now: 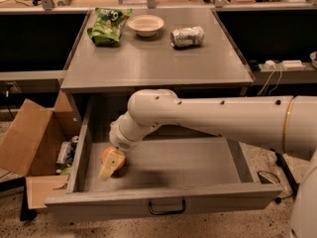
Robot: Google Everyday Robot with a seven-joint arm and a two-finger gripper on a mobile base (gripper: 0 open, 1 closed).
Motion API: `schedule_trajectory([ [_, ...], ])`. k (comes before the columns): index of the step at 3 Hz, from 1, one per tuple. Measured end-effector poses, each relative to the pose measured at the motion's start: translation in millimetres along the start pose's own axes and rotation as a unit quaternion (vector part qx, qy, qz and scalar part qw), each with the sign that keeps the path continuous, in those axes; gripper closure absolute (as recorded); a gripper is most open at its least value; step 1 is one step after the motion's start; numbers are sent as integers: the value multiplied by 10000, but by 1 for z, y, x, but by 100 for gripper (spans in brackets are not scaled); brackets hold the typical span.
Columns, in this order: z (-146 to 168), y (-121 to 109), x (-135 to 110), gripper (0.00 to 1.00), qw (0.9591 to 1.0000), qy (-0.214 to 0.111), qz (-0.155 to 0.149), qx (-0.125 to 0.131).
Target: Pick orange from top drawer and place on counter
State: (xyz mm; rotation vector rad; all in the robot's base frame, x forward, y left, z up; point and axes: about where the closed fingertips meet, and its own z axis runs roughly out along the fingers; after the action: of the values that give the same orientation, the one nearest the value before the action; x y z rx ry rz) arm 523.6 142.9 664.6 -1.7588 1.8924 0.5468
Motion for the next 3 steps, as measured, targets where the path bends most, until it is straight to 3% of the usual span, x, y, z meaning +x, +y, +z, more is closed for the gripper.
schedule_trajectory([
  [1,13,0,7,0,10000,-11,49,-20],
  [2,21,2,10,15,9999,-1,108,-68],
  [3,26,4,16,38,9998,26,155,-99],
])
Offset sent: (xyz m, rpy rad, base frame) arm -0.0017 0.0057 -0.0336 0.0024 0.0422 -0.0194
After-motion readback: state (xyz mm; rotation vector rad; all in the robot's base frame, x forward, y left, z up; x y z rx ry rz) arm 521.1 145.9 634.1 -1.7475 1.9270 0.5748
